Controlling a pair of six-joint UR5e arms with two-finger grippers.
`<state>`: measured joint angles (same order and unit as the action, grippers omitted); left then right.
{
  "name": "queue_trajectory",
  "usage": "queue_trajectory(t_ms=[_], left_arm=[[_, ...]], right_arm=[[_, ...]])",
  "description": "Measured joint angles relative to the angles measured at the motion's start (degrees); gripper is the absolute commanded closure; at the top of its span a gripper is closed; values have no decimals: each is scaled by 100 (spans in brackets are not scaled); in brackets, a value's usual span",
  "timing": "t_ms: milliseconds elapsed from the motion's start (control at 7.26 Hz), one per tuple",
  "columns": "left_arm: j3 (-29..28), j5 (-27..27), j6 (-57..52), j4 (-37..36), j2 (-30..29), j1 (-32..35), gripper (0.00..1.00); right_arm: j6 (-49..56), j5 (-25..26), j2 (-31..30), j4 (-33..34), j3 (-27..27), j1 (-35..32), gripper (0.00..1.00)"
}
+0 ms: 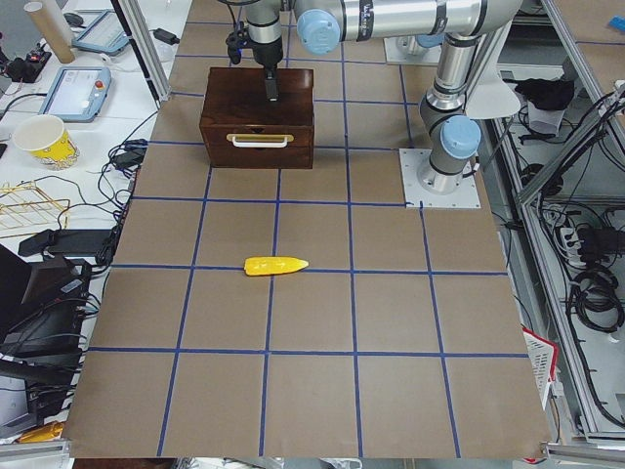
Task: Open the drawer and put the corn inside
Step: 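Move the left gripper down beside the cabinet to the white drawer handle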
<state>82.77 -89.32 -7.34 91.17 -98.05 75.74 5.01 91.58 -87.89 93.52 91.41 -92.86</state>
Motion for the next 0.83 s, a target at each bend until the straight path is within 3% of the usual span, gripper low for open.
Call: queue_trajectory(t_ms=[826], left_arm=[[85, 631, -2054, -308, -572, -1261, 0]], right_arm=[[0, 0, -2, 0, 0, 9, 0]])
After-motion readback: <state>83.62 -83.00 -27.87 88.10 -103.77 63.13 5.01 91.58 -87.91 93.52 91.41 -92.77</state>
